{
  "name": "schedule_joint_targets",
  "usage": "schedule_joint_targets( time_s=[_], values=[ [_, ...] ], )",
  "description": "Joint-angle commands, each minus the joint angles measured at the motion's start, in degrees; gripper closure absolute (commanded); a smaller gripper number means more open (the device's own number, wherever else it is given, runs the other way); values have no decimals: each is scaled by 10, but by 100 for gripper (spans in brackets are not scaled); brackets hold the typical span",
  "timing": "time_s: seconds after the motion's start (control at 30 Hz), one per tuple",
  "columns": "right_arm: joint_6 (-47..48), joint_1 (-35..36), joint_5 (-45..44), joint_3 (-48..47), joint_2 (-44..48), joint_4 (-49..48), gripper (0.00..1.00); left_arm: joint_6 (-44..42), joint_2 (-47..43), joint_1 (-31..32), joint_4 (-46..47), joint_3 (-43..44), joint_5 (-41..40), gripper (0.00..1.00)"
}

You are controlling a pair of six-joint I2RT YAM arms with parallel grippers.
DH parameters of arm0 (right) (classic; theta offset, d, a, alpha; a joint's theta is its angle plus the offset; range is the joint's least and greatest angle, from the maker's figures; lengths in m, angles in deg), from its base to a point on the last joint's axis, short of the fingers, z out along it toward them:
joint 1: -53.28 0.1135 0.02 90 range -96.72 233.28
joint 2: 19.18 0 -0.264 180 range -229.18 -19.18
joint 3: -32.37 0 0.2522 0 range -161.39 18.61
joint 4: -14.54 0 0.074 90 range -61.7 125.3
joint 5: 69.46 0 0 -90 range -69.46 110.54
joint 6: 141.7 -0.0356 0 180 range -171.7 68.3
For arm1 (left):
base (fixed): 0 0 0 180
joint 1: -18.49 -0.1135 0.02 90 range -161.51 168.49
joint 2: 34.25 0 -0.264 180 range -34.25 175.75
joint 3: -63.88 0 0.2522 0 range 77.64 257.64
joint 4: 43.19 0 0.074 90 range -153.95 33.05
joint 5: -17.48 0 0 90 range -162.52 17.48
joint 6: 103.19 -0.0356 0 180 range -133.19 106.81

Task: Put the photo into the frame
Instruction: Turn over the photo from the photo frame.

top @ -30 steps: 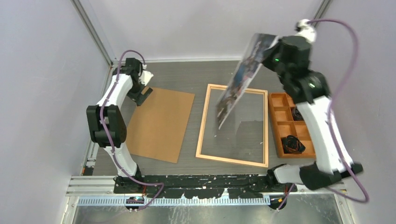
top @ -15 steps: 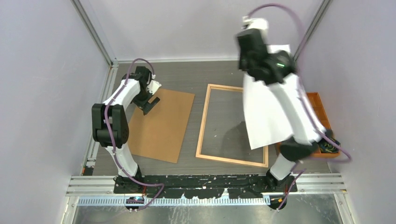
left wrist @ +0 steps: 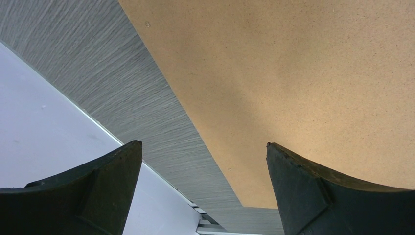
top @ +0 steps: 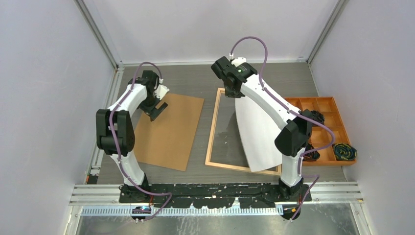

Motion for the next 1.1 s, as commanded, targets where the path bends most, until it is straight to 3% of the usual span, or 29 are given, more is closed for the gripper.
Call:
schedule_joint_targets(
  time_s=[0.0,0.2,0.33,0.47,0.73,1.07],
  values=[
    [-182,-5,53,42,22,-83,99,7,-30,-2,13,-5,-4,0],
    [-322,-5,2,-3,-22,-31,99,2,-33,-2,16,-9,-15,0],
    [-341,-6,-45,-17,-31,-38,99,0,-34,-2,20,-15,-21,0],
    [-298,-9,-85,-33,-48,-38,99,-1,-34,-2,25,-20,-24,0],
    [-124,-32,-45,7,-55,-90,99,-4,-27,-2,29,-20,-27,0],
    [-73,-42,-29,42,-50,-106,99,-5,-24,-2,29,-20,-33,0]
  ],
)
